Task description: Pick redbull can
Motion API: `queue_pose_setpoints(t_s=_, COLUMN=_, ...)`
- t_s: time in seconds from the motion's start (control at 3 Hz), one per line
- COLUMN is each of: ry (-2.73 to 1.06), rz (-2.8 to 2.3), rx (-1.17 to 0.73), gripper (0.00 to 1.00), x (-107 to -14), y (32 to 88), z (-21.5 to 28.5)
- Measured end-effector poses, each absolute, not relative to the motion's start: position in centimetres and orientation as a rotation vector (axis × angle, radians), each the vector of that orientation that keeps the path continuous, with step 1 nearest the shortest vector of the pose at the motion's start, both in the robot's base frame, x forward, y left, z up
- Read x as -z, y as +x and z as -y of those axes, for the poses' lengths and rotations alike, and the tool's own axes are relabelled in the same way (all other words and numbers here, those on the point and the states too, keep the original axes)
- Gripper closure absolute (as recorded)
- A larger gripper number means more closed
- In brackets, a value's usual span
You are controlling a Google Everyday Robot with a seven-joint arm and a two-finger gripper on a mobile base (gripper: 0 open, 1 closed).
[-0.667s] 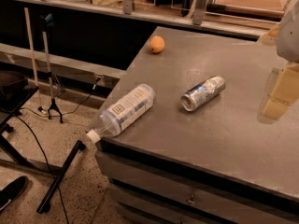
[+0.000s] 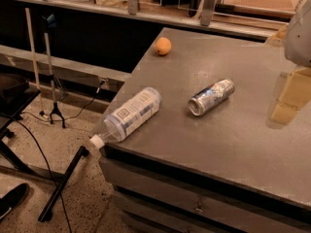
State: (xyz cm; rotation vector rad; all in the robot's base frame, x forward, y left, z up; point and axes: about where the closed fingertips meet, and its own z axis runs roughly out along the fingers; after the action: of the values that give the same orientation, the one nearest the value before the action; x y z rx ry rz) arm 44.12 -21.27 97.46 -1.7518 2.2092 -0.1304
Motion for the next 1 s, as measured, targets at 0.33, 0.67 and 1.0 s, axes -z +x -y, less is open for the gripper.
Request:
queue_pose_setpoints(t_s=0.33, ry=-1.875, rz=-2.112, rx=0.201, gripper=0.00, x=-96.2, y=45.5, z=19.9)
queue_pose_setpoints(t_s=0.67, ry=-2.033, rz=-1.989, rx=0.256, gripper=0.00, x=-93.9, y=47.3, z=18.3)
queue_pose_setpoints(t_s=1.0, ry=-2.155, rz=-1.923, rx=0.267, gripper=0.00, x=-91.3, y=48.9, z=17.1)
